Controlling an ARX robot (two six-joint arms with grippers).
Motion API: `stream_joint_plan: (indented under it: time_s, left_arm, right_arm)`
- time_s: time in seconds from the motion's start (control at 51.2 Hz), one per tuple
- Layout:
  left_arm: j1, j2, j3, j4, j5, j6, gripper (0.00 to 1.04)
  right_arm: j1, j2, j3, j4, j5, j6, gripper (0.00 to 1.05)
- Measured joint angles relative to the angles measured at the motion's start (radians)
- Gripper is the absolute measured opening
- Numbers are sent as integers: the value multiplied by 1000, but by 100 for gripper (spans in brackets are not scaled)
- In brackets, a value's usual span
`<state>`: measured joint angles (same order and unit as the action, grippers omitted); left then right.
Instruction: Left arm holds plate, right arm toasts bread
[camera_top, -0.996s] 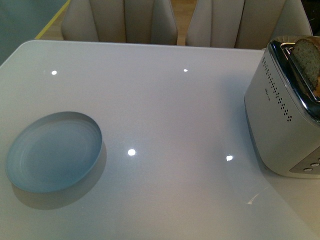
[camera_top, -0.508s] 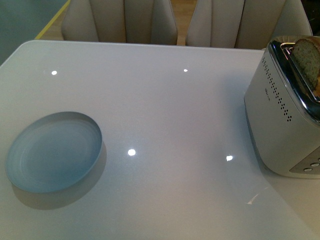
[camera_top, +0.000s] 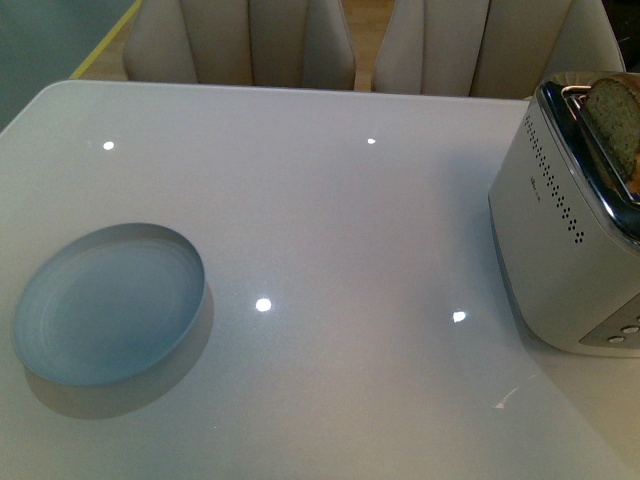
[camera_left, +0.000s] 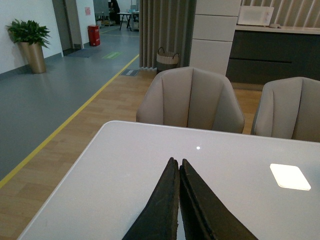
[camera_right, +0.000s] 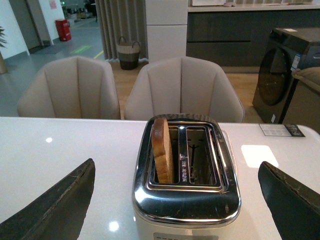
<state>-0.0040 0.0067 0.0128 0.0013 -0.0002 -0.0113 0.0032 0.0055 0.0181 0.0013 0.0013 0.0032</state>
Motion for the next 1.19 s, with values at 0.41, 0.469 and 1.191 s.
stream_joint_plan:
  time_s: [0.41,0.469,1.191]
  left_arm:
    - [0,0,0,0,0,0,3]
    - [0,0,0,0,0,0,4]
    - [0,0,0,0,0,2,97]
  right_arm:
    - [0,0,0,0,0,0,96]
    - [0,0,0,0,0,0,96]
    - [0,0,0,0,0,0,96]
